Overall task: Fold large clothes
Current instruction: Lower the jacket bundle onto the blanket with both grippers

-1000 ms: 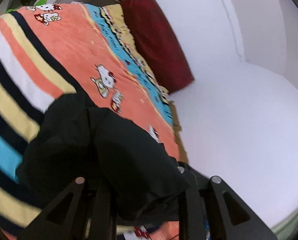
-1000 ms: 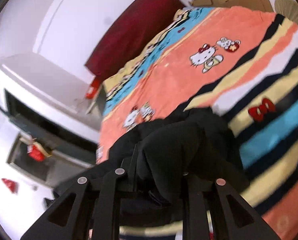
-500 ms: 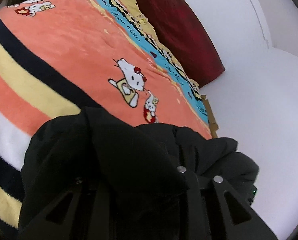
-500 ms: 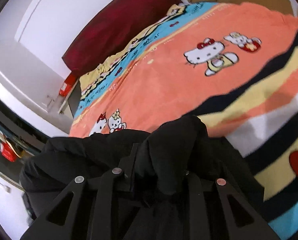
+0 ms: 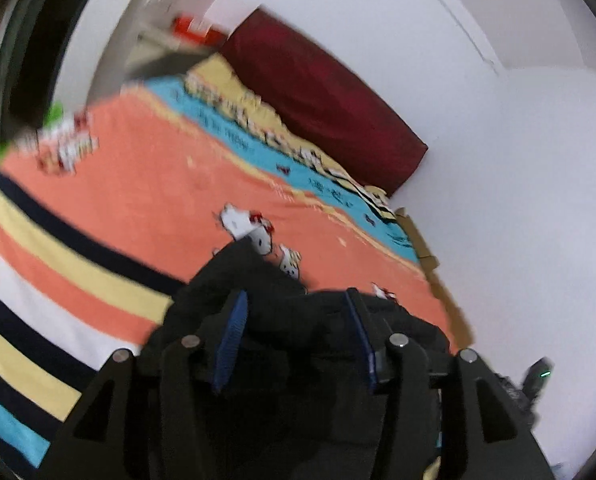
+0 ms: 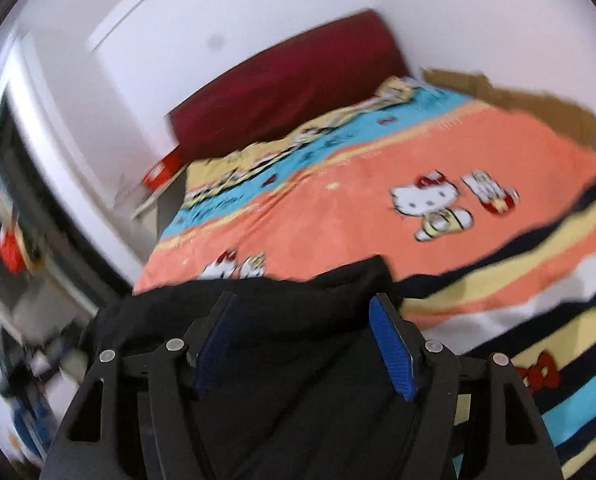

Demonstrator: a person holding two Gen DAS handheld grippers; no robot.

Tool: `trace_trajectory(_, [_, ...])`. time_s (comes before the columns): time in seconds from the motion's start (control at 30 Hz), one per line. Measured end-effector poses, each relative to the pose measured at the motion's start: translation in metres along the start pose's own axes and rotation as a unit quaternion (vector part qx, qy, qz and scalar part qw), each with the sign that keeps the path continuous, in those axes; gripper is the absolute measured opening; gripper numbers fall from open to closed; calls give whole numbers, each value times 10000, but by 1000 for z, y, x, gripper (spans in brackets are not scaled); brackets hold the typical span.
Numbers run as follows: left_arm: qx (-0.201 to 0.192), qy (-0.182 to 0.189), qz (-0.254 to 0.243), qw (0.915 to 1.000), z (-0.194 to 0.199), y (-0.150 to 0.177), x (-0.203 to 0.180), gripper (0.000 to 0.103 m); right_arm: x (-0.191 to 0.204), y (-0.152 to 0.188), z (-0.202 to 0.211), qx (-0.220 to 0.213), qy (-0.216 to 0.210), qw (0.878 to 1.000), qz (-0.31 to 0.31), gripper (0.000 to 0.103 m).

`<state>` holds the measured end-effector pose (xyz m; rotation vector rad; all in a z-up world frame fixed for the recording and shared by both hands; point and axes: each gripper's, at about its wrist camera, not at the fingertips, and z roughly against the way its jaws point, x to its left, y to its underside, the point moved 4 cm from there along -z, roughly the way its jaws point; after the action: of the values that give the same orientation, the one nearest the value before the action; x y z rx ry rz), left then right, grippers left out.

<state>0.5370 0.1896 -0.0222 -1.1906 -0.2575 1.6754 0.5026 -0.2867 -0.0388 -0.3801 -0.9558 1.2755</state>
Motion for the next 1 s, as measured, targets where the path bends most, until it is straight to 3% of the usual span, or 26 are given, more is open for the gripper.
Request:
trace_trajectory(0.13, [-215, -109, -466, 9986, 6, 0, -33, 49, 39, 15, -9, 222, 10, 9965, 807, 68])
trace_trajectory(0.2, [53, 5, -794, 9968, -10, 10, -58, 49, 58, 24, -21, 321, -33, 9926, 1172, 68])
trace_trajectory(0.33, [986, 136, -1320, 9862, -82, 53, -98, 49, 84, 35, -57, 577, -40, 9850, 1624, 68])
trace_trajectory(0.4, [1471, -7, -1497, 9777, -124, 74, -103, 50, 89, 38, -81, 750, -13, 9816, 1757, 68])
trace_trajectory(0.5, [1556, -603, -1788, 9696, -167, 81, -103, 50, 82, 33, -112, 903, 150, 9806, 1733, 68])
trace_trajectory(0.6, [1691, -842, -1530, 9700, -203, 65, -94, 53, 69, 19, -140, 1105, 305, 9789, 1691, 69])
trace_trajectory(0.7, [1931, -1206, -1647, 9597, -239, 62, -84, 60, 53, 10, -172, 1398, 404, 9764, 1597, 72])
trace_trajectory(1.0, [2098, -1523, -1610, 9523, -311, 66, -61, 64, 15, 12, -239, 1639, 391, 9800, 1062, 76])
